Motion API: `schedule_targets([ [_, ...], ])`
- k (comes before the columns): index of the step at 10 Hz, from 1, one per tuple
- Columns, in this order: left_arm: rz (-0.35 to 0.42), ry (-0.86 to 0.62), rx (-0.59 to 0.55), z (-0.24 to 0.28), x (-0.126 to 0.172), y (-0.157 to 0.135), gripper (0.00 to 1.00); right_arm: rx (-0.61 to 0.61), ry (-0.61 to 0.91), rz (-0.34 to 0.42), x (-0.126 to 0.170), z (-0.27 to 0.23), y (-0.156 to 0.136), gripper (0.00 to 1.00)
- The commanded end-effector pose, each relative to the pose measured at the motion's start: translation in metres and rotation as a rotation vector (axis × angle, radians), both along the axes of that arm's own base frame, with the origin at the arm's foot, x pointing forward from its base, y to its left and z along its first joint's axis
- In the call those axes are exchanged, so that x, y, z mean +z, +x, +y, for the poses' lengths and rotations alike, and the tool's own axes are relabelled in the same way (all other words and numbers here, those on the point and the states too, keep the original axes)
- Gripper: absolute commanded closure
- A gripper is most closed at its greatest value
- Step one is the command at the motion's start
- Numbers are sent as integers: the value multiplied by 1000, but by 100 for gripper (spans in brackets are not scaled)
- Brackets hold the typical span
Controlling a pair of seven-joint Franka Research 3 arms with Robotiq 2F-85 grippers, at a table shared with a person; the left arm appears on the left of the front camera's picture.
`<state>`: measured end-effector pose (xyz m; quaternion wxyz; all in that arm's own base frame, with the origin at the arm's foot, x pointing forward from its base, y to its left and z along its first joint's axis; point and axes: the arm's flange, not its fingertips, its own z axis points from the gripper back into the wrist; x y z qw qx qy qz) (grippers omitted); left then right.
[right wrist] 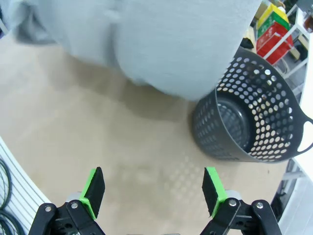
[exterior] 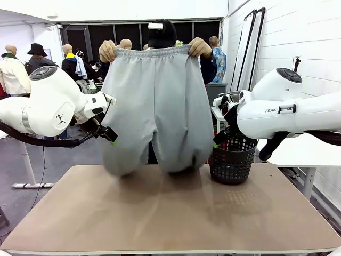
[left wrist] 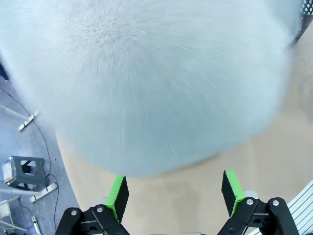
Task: Fold the training pants.
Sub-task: Grab both ends of the Training pants handed by a person.
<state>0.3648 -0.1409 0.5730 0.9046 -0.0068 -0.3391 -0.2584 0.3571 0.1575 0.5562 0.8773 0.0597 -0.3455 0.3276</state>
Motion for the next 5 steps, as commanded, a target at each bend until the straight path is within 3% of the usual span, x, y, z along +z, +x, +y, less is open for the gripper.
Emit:
schedule_targets([
  [1,-1,-1,-2,0,0,0,0,-3,4,0,1,0,0,0],
  [5,-1,-1,-2,0,0,0,0,-3,4,0,1,0,0,0],
])
